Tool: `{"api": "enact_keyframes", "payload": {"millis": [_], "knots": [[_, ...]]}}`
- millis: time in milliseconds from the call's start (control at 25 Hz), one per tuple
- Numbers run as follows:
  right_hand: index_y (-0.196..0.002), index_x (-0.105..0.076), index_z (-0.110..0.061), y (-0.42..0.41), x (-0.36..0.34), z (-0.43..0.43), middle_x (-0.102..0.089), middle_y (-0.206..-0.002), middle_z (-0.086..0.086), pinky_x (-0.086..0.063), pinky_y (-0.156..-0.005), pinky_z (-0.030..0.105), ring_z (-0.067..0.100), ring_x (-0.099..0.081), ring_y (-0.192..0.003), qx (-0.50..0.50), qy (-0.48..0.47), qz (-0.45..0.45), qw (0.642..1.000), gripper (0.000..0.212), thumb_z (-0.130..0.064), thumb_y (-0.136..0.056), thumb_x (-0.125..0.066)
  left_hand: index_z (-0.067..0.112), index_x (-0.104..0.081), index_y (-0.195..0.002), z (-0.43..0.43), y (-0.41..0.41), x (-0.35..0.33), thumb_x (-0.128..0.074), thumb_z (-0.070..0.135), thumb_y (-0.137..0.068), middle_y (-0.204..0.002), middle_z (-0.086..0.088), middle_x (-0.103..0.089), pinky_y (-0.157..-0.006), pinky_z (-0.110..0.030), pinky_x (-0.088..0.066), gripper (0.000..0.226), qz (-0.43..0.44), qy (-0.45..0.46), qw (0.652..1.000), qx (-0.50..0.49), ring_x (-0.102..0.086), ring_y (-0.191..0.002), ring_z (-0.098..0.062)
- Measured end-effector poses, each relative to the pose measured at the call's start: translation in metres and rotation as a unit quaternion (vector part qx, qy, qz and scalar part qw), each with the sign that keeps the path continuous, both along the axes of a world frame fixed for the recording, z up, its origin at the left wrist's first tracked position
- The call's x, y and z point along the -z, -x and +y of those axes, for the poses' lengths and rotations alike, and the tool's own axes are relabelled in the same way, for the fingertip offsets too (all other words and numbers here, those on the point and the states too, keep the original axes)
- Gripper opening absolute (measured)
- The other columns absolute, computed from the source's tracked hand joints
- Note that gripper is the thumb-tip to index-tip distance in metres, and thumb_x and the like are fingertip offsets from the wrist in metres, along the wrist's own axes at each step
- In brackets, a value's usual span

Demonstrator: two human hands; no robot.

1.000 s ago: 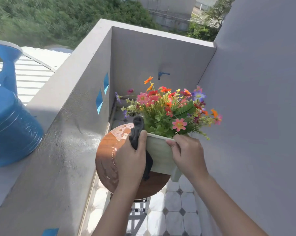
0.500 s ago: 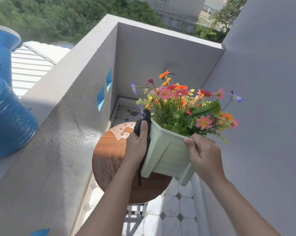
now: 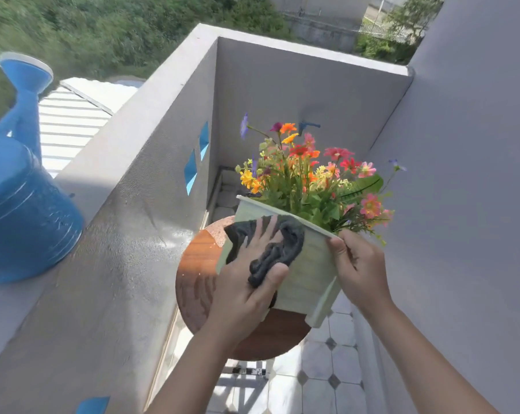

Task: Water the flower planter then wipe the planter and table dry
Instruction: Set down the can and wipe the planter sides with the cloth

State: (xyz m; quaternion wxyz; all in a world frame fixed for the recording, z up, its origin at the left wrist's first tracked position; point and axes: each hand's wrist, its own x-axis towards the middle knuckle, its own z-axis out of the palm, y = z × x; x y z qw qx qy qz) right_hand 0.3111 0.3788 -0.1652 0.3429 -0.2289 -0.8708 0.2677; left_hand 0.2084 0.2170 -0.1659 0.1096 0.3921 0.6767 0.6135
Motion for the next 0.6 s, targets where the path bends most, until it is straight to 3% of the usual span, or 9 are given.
{"api": "enact_keyframes", "payload": {"millis": [40, 80, 160, 280, 360, 480, 600], "knots": [[-0.061, -0.021, -0.029, -0.001, 0.000, 0.001, -0.021, -0.053, -0.007, -0.024, -0.048, 0.011, -0.001, -0.030, -0.051, -0.013, 0.000, 0.004, 1.000, 0.042, -0.054, -0.092, -0.031, 0.051, -0.053, -0.123, -0.001, 0.002, 0.001, -0.035, 0.067, -0.087, -0.133, 0.008, -0.055, -0.102, -0.023, -0.034, 0.043, 0.013, -0.013, 1.000, 0.008, -0.042, -0.128, -0.013], [-0.061, -0.021, -0.028, -0.002, 0.000, 0.001, -0.024, -0.055, -0.007, -0.024, -0.048, 0.010, -0.001, -0.030, -0.051, -0.026, 0.005, 0.006, 1.000, 0.043, -0.055, -0.092, -0.031, 0.055, -0.049, -0.119, -0.001, 0.005, 0.003, -0.034, 0.067, -0.087, -0.131, 0.012, -0.052, -0.103, -0.024, -0.034, 0.038, 0.020, -0.020, 1.000, 0.004, -0.042, -0.128, -0.012], [-0.060, -0.022, -0.029, -0.004, 0.001, 0.000, -0.030, -0.057, -0.011, -0.023, -0.049, 0.010, -0.002, -0.030, -0.051, -0.040, 0.015, 0.009, 0.999, 0.043, -0.057, -0.092, -0.031, 0.046, -0.050, -0.121, 0.006, 0.012, 0.007, -0.033, 0.069, -0.086, -0.130, 0.012, -0.054, -0.103, -0.029, -0.035, 0.045, -0.006, -0.024, 0.999, -0.024, -0.045, -0.127, -0.014], [-0.060, -0.021, -0.031, -0.008, 0.005, 0.001, -0.033, -0.056, -0.015, -0.024, -0.049, 0.009, -0.002, -0.030, -0.051, -0.046, 0.022, 0.017, 0.999, 0.043, -0.057, -0.091, -0.033, 0.012, -0.060, -0.126, 0.020, 0.024, 0.016, -0.040, 0.068, -0.085, -0.130, -0.009, -0.061, -0.100, -0.033, -0.040, 0.073, -0.067, -0.012, 0.993, -0.096, -0.050, -0.125, -0.023], [-0.059, -0.025, -0.030, -0.011, 0.006, 0.000, -0.034, -0.056, -0.015, -0.023, -0.049, 0.008, -0.002, -0.030, -0.051, -0.048, 0.024, 0.022, 0.998, 0.043, -0.057, -0.091, -0.033, 0.000, -0.064, -0.116, 0.027, 0.040, 0.016, -0.047, 0.053, -0.090, -0.116, -0.018, -0.067, -0.091, -0.041, -0.044, 0.060, -0.101, 0.034, 0.982, -0.153, -0.054, -0.118, -0.033], [-0.062, -0.025, -0.032, -0.015, 0.008, -0.002, -0.032, -0.059, -0.013, -0.023, -0.050, 0.008, -0.003, -0.030, -0.052, -0.047, 0.012, 0.015, 0.999, 0.040, -0.057, -0.092, -0.032, 0.001, -0.066, -0.094, 0.035, 0.058, 0.009, -0.045, 0.045, -0.094, -0.092, -0.012, -0.067, -0.072, -0.033, -0.039, 0.049, -0.194, 0.114, 0.950, -0.218, -0.058, -0.104, -0.034], [-0.059, -0.027, -0.023, -0.019, 0.008, -0.002, -0.031, -0.060, -0.012, -0.023, -0.050, 0.008, -0.003, -0.030, -0.052, -0.035, 0.011, 0.015, 0.999, 0.048, -0.058, -0.092, -0.031, 0.006, -0.064, -0.116, 0.026, 0.038, 0.003, -0.048, 0.045, -0.094, -0.118, -0.012, -0.066, -0.094, -0.035, -0.040, 0.048, -0.116, 0.067, 0.978, -0.158, -0.051, -0.123, -0.027]]}}
